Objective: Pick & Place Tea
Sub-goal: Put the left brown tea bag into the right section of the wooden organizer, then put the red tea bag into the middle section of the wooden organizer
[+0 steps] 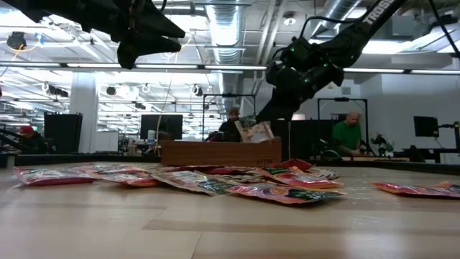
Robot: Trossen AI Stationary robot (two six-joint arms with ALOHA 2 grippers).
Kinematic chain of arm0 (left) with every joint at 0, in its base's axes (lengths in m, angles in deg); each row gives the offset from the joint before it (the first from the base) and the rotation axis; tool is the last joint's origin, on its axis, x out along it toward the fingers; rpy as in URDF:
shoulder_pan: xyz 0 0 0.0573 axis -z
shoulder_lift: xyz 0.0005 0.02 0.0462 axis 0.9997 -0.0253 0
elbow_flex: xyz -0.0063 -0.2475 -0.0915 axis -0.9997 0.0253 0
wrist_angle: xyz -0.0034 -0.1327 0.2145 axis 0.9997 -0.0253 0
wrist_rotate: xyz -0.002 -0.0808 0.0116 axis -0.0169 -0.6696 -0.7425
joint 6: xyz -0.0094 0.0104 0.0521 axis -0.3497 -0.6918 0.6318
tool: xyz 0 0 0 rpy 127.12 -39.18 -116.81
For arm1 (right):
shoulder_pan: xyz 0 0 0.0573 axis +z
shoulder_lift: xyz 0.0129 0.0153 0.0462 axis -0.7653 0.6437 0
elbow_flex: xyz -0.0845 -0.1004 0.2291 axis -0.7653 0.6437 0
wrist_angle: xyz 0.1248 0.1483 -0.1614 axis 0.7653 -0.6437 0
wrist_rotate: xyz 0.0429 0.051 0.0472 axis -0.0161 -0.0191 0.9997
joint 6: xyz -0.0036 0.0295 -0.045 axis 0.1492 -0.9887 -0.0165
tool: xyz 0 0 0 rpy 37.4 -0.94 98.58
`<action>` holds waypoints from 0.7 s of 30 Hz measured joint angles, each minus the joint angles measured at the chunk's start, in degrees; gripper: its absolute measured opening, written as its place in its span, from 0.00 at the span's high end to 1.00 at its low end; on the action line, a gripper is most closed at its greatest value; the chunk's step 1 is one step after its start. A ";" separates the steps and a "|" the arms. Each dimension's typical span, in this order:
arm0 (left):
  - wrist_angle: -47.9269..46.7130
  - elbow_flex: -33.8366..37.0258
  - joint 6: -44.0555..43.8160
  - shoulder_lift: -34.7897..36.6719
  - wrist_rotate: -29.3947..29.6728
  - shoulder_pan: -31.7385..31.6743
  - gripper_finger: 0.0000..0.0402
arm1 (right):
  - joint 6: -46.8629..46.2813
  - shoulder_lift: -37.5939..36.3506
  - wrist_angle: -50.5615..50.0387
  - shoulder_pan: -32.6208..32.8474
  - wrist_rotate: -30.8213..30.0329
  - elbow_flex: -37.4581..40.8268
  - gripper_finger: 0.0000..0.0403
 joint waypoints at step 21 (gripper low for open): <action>-6.32 -0.04 -9.26 0.00 -0.30 0.00 0.63 | 1.64 -1.88 -2.84 6.62 -2.81 0.00 0.83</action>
